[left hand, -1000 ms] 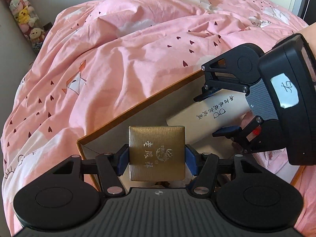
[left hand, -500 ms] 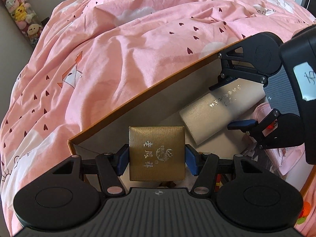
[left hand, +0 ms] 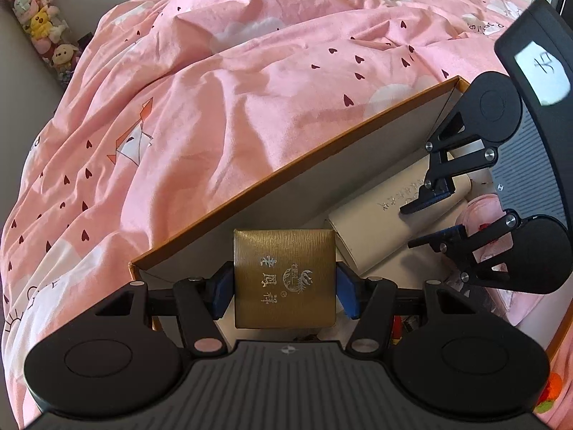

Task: Organize objects
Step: 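Lower the glasses case into the box with the right gripper while the left gripper holds the gold box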

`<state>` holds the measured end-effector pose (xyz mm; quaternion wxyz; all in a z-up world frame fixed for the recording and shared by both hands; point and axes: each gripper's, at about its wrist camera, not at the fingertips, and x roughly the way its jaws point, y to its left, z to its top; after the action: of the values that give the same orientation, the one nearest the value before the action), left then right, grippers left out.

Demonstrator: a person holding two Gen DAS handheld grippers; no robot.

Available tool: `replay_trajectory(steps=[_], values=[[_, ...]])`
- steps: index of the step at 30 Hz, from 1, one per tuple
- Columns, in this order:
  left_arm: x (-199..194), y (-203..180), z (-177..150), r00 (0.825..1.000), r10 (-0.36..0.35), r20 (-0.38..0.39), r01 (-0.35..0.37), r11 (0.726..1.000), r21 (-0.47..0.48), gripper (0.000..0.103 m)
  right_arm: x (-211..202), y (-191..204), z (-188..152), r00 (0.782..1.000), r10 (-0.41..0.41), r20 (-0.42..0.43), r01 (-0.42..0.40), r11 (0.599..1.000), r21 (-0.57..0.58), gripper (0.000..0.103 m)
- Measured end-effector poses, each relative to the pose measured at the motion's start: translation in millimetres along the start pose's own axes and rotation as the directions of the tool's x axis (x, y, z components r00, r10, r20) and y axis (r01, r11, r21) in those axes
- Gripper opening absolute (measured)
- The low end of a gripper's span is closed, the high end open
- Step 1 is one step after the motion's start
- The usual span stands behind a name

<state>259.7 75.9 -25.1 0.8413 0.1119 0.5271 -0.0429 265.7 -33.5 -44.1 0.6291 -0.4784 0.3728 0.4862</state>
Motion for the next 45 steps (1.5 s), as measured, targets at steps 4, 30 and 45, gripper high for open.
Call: replay_trajectory(steps=[4, 30, 45], values=[[2.0, 0.3, 0.2, 1.000, -0.006, -0.001, 0.006, 1.000, 0.003, 0.067, -5.0, -13.1, 5.6, 0.995, 0.105, -0.004, -0.103, 0.983, 0.151, 0.010], [-2.3, -2.9, 6.7, 0.984, -0.177, 0.032, 0.179, 0.983, -0.046, 0.067, -6.2, -7.7, 14.5, 0.988, 0.083, -0.130, -0.025, 0.918, 0.396, 0.005], [40.9, -17.5, 14.6, 0.932, -0.359, -0.054, 0.298, 0.841, -0.451, 0.067, -63.4, 33.6, -5.1, 0.997, -0.071, -0.040, 0.082, 0.877, 0.473, 0.006]])
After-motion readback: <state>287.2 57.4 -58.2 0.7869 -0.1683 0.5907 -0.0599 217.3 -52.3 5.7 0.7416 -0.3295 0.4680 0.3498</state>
